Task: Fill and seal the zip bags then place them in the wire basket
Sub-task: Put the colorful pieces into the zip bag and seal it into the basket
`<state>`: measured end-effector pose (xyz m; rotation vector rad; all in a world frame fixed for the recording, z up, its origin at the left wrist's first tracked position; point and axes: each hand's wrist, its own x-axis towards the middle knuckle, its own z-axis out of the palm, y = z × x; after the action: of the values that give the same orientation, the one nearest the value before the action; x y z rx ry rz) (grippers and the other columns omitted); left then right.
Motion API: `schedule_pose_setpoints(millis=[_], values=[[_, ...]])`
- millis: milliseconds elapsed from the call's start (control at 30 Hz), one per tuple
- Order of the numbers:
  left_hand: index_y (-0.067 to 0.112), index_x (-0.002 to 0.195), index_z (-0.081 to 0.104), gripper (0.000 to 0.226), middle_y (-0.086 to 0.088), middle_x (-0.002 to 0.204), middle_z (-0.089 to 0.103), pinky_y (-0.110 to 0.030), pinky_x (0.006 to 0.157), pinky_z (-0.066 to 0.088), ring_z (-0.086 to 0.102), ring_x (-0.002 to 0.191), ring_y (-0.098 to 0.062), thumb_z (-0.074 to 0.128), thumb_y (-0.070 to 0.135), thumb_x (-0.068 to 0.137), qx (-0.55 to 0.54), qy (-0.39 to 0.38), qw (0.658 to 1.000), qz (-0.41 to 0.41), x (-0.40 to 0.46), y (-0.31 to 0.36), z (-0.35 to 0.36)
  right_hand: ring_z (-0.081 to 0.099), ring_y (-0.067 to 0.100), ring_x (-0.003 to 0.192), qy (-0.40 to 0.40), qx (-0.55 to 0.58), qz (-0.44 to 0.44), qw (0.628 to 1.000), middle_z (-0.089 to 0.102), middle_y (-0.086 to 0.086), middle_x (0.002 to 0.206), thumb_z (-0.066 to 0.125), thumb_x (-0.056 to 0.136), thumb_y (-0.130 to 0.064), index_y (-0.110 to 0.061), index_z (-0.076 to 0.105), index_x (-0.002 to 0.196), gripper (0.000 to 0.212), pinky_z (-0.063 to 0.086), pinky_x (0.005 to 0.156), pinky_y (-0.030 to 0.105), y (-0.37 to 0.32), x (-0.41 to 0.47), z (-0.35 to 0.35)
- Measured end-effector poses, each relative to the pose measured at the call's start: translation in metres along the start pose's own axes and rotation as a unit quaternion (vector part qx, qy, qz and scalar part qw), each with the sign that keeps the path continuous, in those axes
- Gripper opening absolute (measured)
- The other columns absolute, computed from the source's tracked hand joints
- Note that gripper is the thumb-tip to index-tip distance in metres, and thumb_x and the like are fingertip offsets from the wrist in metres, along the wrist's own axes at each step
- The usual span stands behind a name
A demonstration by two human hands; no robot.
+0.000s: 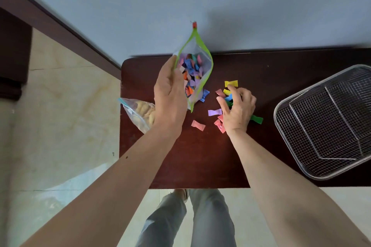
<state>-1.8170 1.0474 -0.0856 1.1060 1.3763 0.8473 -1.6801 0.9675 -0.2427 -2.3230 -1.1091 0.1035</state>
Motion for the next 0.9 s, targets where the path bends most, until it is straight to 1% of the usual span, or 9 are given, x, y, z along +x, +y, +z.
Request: schedule_pose_setpoints(millis=[133, 267, 400, 500, 600, 700, 767, 833, 900], values=[[0.013, 0.135, 0.053, 0.035, -0.002, 0.127, 0.064, -0.028, 0.104, 0.049, 0.060, 0.120, -0.012, 0.039, 0.014, 0.103, 0.011, 0.000, 1.000, 0.002, 0.000, 0.001, 0.001, 0.057, 0.032, 0.084, 0.010, 0.015, 0.001, 1.000, 0.061, 0.015, 0.096, 0.072, 0.085, -0.024, -0.010, 0.067, 0.106, 0.025, 0.053, 0.064, 0.044, -0.001, -0.002, 0.001], [0.013, 0.133, 0.055, 0.033, 0.002, 0.120, 0.066, -0.015, 0.093, 0.050, 0.062, 0.112, -0.006, 0.040, 0.015, 0.103, 0.014, 0.002, 1.000, 0.002, 0.001, 0.002, 0.001, 0.063, 0.028, 0.080, 0.022, 0.072, 0.026, 0.997, 0.060, 0.016, 0.095, 0.065, 0.091, -0.020, -0.005, 0.066, 0.103, 0.019, 0.050, 0.060, 0.031, -0.004, 0.003, -0.003], [0.016, 0.133, 0.054, 0.032, 0.004, 0.122, 0.065, -0.026, 0.102, 0.050, 0.061, 0.116, -0.008, 0.040, 0.017, 0.103, -0.005, -0.004, 1.000, -0.009, 0.003, 0.000, 0.002, 0.061, 0.024, 0.076, 0.030, 0.119, 0.076, 0.990, 0.061, 0.020, 0.092, 0.061, 0.093, -0.013, 0.000, 0.067, 0.101, 0.016, 0.043, 0.067, 0.021, -0.005, 0.012, -0.010], [0.014, 0.139, 0.049, 0.037, -0.001, 0.134, 0.060, -0.036, 0.108, 0.047, 0.057, 0.126, -0.013, 0.041, 0.021, 0.103, -0.013, -0.021, 0.999, -0.028, 0.002, -0.002, 0.002, 0.054, 0.015, 0.075, 0.040, 0.169, 0.139, 0.975, 0.063, 0.016, 0.089, 0.062, 0.093, -0.016, 0.000, 0.067, 0.100, 0.018, 0.044, 0.069, 0.022, -0.012, 0.018, -0.020], [0.016, 0.144, 0.043, 0.044, -0.003, 0.142, 0.055, -0.043, 0.112, 0.043, 0.053, 0.132, -0.017, 0.043, 0.028, 0.102, -0.024, -0.030, 0.998, -0.049, 0.002, -0.005, 0.000, 0.058, 0.012, 0.077, 0.072, 0.270, 0.247, 0.928, 0.064, -0.001, 0.087, 0.064, 0.092, -0.019, -0.003, 0.068, 0.100, 0.018, 0.050, 0.073, 0.025, -0.033, 0.026, -0.041], [0.015, 0.143, 0.045, 0.042, -0.004, 0.139, 0.058, -0.042, 0.111, 0.043, 0.055, 0.130, -0.016, 0.041, 0.027, 0.103, -0.030, -0.036, 0.997, -0.064, 0.000, -0.001, -0.001, 0.062, 0.017, 0.076, 0.087, 0.367, 0.305, 0.875, 0.067, 0.013, 0.090, 0.065, 0.091, -0.019, -0.013, 0.067, 0.096, 0.008, 0.052, 0.066, 0.022, -0.064, 0.038, -0.066], [0.013, 0.137, 0.053, 0.037, -0.006, 0.131, 0.064, -0.037, 0.107, 0.048, 0.060, 0.123, -0.017, 0.040, 0.022, 0.104, -0.032, -0.018, 0.997, -0.071, 0.000, 0.004, 0.000, 0.057, 0.015, 0.065, 0.098, 0.451, 0.318, 0.828, 0.064, 0.016, 0.083, 0.065, 0.091, -0.018, -0.017, 0.065, 0.091, 0.001, 0.050, 0.057, 0.022, -0.094, 0.045, -0.086], [0.011, 0.128, 0.060, 0.033, -0.006, 0.119, 0.069, -0.031, 0.098, 0.053, 0.065, 0.114, -0.017, 0.039, 0.020, 0.104, -0.032, 0.007, 0.996, -0.081, 0.000, 0.007, 0.002, 0.049, 0.007, 0.052, 0.110, 0.529, 0.322, 0.778, 0.060, 0.007, 0.071, 0.064, 0.092, -0.013, -0.013, 0.064, 0.091, 0.001, 0.044, 0.050, 0.020, -0.124, 0.052, -0.102], [0.008, 0.120, 0.064, 0.031, 0.001, 0.100, 0.070, -0.020, 0.083, 0.054, 0.067, 0.095, -0.005, 0.040, 0.019, 0.104, -0.044, 0.021, 0.995, -0.091, -0.001, 0.011, 0.003, 0.044, 0.005, 0.048, 0.109, 0.582, 0.312, 0.743, 0.058, 0.001, 0.066, 0.063, 0.093, -0.010, -0.010, 0.063, 0.092, 0.001, 0.040, 0.048, 0.019, -0.153, 0.058, -0.112]])
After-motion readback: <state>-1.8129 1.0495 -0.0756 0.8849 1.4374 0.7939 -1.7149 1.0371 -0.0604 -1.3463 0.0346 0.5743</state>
